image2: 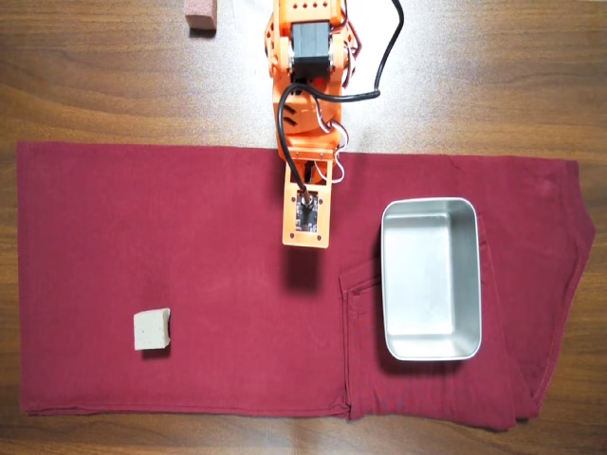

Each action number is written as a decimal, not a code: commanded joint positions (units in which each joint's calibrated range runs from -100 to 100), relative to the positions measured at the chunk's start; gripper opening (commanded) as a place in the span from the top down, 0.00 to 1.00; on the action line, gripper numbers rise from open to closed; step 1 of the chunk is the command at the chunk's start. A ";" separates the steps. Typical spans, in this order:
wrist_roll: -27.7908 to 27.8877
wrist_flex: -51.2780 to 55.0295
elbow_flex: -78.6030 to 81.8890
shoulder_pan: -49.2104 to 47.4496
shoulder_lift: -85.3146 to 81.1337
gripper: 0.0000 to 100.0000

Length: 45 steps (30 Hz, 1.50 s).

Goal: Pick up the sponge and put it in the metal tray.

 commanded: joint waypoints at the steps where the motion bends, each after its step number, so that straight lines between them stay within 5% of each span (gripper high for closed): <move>1: -0.10 1.03 0.37 -0.45 0.38 1.00; 20: -0.10 1.03 0.37 -0.45 0.38 1.00; 23: 0.05 1.03 0.37 -2.27 0.38 0.87; 26: -0.34 1.03 0.37 -0.83 0.38 0.93; 28: 1.17 -0.17 -0.45 3.01 2.42 0.88; 33: 2.25 -22.66 -35.13 15.77 39.80 0.73; 38: 1.47 -22.20 -81.38 30.07 80.63 0.63; 45: 0.78 -10.03 -124.26 44.47 113.03 0.55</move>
